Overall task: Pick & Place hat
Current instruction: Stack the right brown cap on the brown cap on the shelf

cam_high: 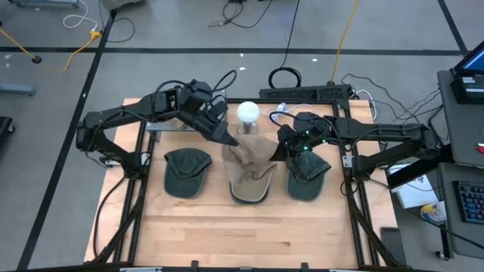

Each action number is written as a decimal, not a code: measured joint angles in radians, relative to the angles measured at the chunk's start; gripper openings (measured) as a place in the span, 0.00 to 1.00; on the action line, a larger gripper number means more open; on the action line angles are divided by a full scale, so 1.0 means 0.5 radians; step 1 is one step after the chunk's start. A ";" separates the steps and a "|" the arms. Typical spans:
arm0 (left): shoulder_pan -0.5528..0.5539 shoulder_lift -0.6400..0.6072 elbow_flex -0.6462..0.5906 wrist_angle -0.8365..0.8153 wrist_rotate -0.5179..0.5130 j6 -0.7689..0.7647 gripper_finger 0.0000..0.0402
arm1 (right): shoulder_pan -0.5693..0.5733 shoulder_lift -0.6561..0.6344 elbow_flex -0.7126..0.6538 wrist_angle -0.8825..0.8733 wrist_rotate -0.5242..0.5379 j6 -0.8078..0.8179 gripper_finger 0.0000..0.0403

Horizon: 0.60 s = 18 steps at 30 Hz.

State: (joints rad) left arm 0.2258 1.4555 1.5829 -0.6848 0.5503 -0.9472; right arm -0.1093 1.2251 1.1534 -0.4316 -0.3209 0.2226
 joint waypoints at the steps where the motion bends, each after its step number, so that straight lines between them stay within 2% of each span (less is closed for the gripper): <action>1: 0.005 -0.001 0.000 0.000 -0.001 0.000 0.11 | 0.000 0.000 0.000 -0.001 0.004 -0.001 0.16; 10: 0.072 -0.107 0.000 -0.057 -0.042 -0.009 0.11 | 0.000 -0.088 0.000 -0.063 0.004 -0.007 0.31; 18: 0.146 -0.252 0.001 -0.161 -0.186 0.048 0.11 | -0.032 -0.258 0.000 -0.006 0.009 -0.120 0.34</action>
State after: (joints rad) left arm 0.2991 1.3295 1.5833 -0.7652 0.4573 -0.9230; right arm -0.1253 1.0960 1.1534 -0.4349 -0.3164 0.1626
